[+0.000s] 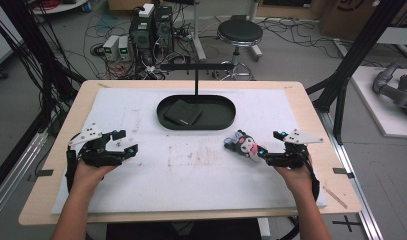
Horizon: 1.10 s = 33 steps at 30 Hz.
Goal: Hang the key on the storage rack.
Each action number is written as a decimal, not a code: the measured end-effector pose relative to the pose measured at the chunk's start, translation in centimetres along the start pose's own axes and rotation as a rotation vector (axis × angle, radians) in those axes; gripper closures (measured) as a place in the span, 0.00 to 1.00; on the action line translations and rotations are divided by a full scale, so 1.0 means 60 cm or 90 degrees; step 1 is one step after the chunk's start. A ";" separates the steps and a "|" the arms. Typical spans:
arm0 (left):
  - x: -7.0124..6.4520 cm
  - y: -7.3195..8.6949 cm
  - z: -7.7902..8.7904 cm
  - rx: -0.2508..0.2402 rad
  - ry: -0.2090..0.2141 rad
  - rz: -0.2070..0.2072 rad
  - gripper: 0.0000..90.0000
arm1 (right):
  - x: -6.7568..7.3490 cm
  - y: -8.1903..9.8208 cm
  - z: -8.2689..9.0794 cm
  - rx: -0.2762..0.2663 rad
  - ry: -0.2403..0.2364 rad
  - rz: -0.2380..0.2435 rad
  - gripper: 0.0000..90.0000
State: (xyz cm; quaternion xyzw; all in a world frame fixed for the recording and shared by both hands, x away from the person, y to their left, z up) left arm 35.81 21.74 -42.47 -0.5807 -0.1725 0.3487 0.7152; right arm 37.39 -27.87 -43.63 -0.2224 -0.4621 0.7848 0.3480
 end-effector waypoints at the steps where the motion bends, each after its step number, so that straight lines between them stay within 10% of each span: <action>1: 0.000 0.000 0.003 -0.002 -0.002 0.000 0.18 | 0.003 -0.002 -0.006 0.007 -0.002 0.004 0.18; 30: 0.003 0.022 0.012 0.031 -0.011 0.017 0.18 | 0.029 0.026 -0.114 0.183 -0.031 0.028 0.18; 33: 0.003 0.022 0.013 0.029 -0.011 0.020 0.18 | 0.026 0.025 -0.114 0.185 -0.032 0.027 0.33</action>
Point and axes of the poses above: each handheld gripper's, and its own axes: z roughly backward along the jaws, y roughly out of its underside, x roughly to its left, the point moved 6 cm from there along -z, roughly forward along the jaws, and after that the axes turned 3 degrees about -y, right-handed, at the moved point
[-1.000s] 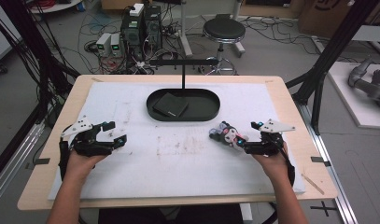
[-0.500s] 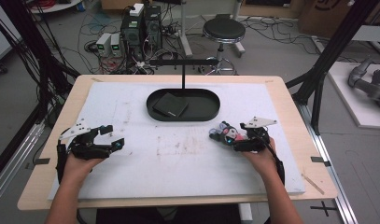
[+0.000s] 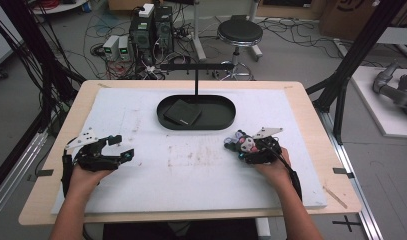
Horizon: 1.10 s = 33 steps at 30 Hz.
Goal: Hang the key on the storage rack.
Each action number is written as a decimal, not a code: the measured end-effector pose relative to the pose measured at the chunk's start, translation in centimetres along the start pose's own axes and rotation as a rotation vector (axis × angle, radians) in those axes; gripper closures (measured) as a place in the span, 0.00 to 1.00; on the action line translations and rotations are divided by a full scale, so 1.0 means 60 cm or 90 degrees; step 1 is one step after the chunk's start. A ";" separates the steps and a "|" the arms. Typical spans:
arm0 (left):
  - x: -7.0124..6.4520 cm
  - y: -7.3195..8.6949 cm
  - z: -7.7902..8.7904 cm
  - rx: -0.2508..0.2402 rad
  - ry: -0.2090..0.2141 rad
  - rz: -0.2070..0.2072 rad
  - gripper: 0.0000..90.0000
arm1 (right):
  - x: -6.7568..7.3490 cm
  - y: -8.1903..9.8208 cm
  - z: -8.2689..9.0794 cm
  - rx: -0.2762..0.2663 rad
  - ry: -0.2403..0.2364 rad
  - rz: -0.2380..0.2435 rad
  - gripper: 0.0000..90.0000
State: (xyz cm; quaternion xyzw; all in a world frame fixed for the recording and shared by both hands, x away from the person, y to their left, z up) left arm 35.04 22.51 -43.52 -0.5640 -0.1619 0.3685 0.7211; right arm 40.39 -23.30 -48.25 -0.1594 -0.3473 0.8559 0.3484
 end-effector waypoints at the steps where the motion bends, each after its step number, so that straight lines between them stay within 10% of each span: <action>1: 0.001 0.000 0.000 -0.002 -0.002 0.001 0.18 | -0.001 -0.001 0.002 -0.002 0.001 -0.008 0.34; 8: 0.003 -0.004 0.006 -0.008 -0.004 0.001 0.18 | -0.008 -0.041 0.041 -0.066 -0.015 -0.037 0.37; 33: 0.000 -0.022 0.018 -0.018 -0.018 -0.017 0.18 | -0.043 -0.250 0.098 -0.135 0.005 -0.034 0.36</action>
Point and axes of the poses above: each handheld gripper's, and its own axes: z roughly backward along the jaws, y roughly out of its underside, x roughly to its left, the point moved 6 cm from there along -z, roughly forward along the jaws, and after that the axes turned 3 degrees about -y, right-handed, at the moved point
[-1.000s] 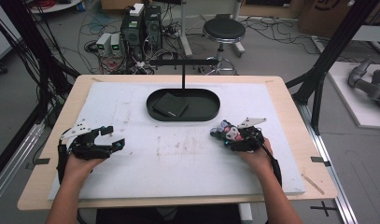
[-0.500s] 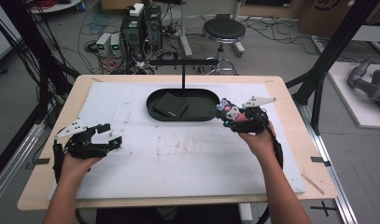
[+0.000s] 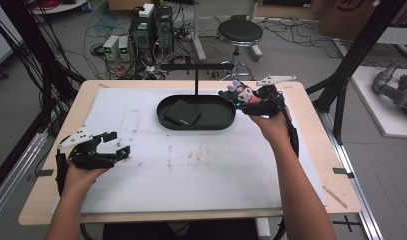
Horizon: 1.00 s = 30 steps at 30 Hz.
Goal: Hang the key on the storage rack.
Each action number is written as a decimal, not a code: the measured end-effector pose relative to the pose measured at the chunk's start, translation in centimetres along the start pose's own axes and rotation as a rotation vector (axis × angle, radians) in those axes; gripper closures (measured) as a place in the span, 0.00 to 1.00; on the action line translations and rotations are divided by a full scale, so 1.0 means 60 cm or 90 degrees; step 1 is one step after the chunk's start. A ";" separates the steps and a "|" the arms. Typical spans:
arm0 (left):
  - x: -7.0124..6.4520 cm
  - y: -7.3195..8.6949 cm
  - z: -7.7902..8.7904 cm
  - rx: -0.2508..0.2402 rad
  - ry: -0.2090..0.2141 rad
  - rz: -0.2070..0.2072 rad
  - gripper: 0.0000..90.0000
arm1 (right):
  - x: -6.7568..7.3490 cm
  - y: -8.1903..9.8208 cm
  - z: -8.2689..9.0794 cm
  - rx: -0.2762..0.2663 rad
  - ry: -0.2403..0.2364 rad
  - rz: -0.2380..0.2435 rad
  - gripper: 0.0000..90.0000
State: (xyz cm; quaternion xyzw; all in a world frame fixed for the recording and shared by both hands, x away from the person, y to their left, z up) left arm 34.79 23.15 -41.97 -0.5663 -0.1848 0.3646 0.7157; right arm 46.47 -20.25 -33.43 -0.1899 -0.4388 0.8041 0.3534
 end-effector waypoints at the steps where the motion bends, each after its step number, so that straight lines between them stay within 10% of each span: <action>1: 0.000 0.000 0.000 0.001 0.000 -0.001 0.18 | -0.002 -0.008 -0.002 0.001 0.003 0.006 0.36; 30: 0.002 0.010 -0.006 0.012 -0.001 0.000 0.18 | -0.049 -0.082 -0.063 -0.017 0.041 -0.037 0.36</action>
Point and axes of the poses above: each handheld gripper's, and its own axes: z roughly backward along the jaws, y roughly out of its underside, x roughly to its left, the point moved 6 cm from there along -z, roughly forward along the jaws, and after that the axes turned 3 degrees about -y, right-handed, at the moved point
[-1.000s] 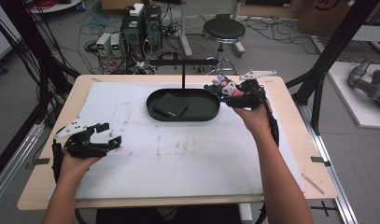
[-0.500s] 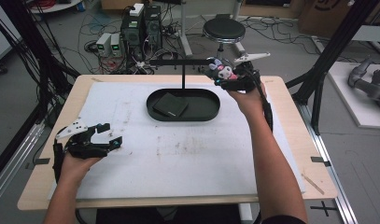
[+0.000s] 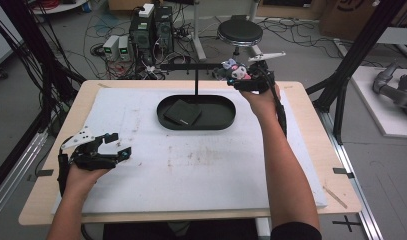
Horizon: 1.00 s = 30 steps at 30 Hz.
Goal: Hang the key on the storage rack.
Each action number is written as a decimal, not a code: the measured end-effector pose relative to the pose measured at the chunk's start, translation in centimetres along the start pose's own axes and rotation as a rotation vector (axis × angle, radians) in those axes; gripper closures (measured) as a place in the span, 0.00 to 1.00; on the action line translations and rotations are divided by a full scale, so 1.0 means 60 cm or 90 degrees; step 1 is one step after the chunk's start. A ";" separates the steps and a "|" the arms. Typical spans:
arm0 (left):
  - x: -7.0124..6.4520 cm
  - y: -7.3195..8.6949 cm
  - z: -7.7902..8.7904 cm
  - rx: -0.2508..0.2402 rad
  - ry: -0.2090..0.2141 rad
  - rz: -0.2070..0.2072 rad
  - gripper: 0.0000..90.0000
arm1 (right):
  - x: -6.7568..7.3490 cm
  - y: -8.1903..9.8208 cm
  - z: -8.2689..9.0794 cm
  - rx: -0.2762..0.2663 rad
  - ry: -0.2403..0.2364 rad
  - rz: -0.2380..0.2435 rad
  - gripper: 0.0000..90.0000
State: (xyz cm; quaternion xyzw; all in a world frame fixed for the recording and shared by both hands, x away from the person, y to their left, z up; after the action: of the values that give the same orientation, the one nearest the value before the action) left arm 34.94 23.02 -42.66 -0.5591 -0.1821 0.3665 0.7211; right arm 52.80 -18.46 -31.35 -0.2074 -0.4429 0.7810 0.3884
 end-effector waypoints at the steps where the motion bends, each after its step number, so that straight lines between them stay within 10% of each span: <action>1: 0.000 0.000 0.000 0.001 0.000 -0.001 0.18 | -0.001 -0.003 -0.001 0.000 0.003 -0.001 0.36; 30: -0.001 0.006 -0.005 0.010 0.003 -0.003 0.18 | -0.033 -0.017 -0.013 0.001 0.067 -0.043 0.24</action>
State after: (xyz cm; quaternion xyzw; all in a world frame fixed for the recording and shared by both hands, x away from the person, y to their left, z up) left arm 34.98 22.85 -43.07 -0.5537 -0.1788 0.3652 0.7267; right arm 54.97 -19.32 -30.91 -0.2327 -0.4280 0.7561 0.4371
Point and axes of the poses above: each handheld gripper's, and its own axes: z roughly backward along the jaws, y roughly out of its underside, x roughly to its left, the point moved 6 cm from there along -z, roughly forward along the jaws, and after that the axes turned 3 degrees about -y, right-handed, at the moved point
